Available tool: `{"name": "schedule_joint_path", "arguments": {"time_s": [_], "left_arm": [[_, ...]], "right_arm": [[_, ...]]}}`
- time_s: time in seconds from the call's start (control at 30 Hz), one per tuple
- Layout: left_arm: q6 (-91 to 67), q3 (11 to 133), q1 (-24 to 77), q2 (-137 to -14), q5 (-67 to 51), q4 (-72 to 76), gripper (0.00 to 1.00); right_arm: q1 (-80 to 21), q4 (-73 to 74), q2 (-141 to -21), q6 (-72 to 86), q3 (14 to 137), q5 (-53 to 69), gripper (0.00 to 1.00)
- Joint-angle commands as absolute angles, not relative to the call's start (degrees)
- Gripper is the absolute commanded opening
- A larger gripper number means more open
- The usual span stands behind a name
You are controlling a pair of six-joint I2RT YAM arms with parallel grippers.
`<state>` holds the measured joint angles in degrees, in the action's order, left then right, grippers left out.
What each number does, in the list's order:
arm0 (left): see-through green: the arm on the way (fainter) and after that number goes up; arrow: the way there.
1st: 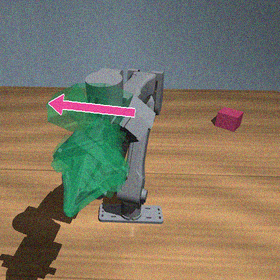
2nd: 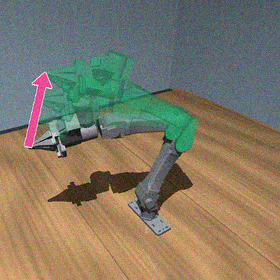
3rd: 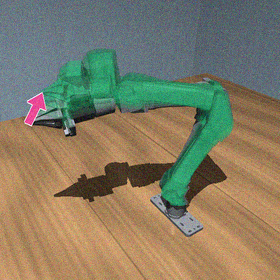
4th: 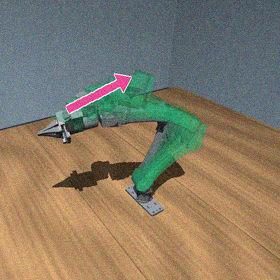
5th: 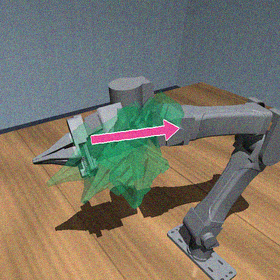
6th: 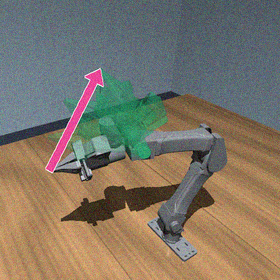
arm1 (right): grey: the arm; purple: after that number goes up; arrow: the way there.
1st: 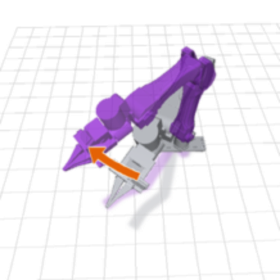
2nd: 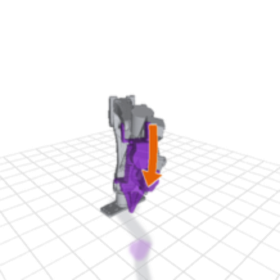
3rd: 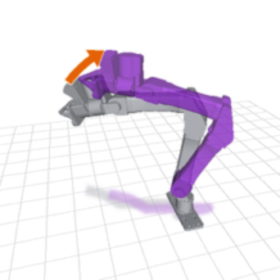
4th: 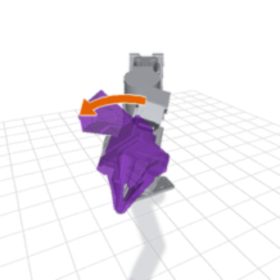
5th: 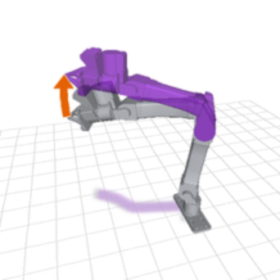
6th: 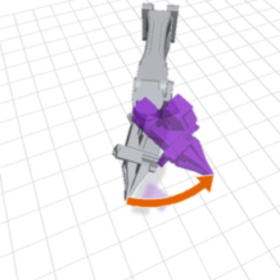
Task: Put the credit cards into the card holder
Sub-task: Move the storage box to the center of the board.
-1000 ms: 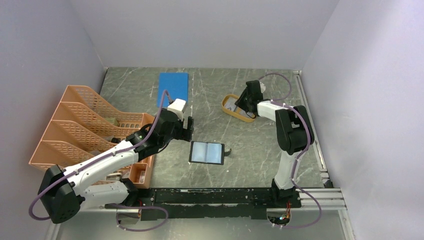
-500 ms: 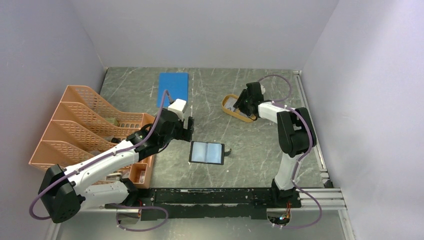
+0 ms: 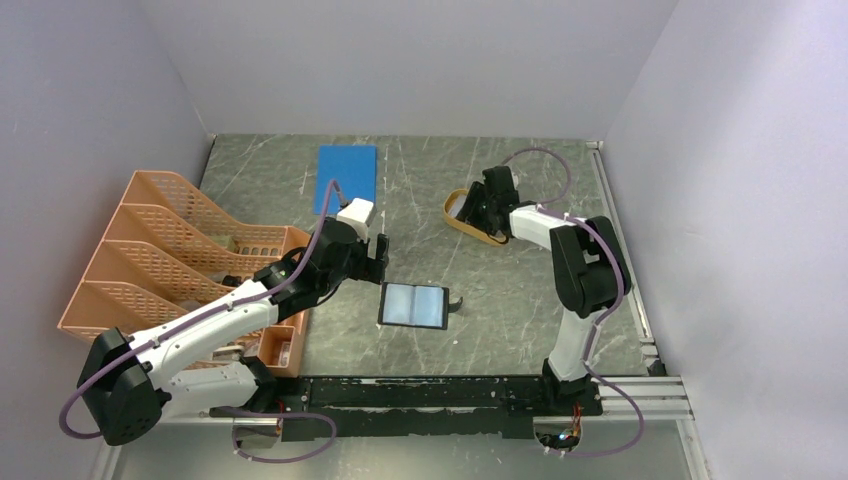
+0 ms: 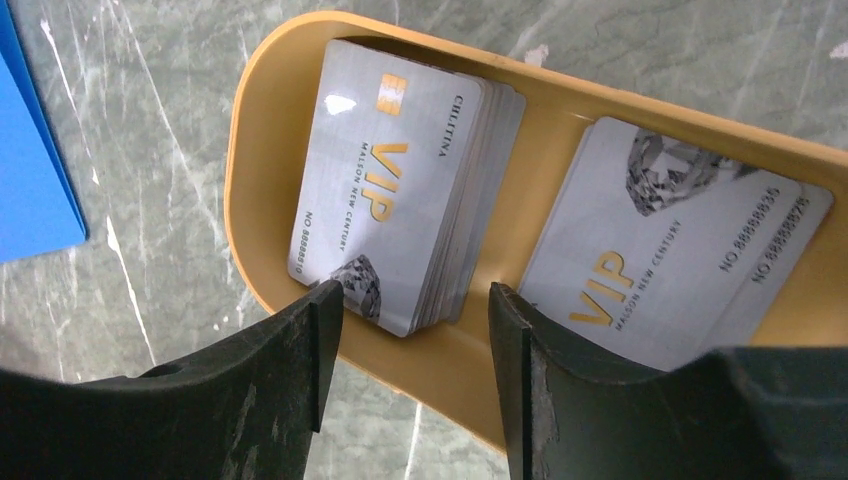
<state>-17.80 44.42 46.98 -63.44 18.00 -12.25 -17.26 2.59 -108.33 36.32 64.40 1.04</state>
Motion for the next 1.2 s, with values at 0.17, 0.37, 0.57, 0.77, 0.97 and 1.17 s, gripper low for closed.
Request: {"name": "schedule_joint_path", "arguments": {"time_s": [0.17, 0.37, 0.57, 0.77, 0.97, 1.17], "left_arm": [[-18.4, 46.2, 46.9, -63.1, 16.7, -11.6, 0.93], [-18.6, 46.2, 46.9, -63.7, 16.2, -11.6, 0.93], [-18.7, 46.2, 46.9, -64.2, 16.4, -11.9, 0.93], [-18.8, 46.2, 46.9, -64.6, 16.1, -11.8, 0.93], [-18.8, 46.3, 46.9, -64.8, 15.7, -11.7, 0.93], [-18.8, 46.0, 46.9, -63.7, 15.4, -11.0, 0.93]], "right_arm": [[-18.0, 2.4, -101.1, 35.0, 56.1, 2.4, 0.60], [-18.6, 2.0, -98.1, 33.3, 51.3, 4.5, 0.60], [-19.4, 2.1, -94.7, 32.1, 47.5, 6.7, 0.60], [-19.4, 2.9, -90.9, 33.6, 46.8, 6.9, 0.60], [-19.5, -1.6, -85.7, 40.6, 46.6, 0.5, 0.67], [-22.0, -2.3, -87.2, 42.1, 50.7, -7.6, 0.75]]}}
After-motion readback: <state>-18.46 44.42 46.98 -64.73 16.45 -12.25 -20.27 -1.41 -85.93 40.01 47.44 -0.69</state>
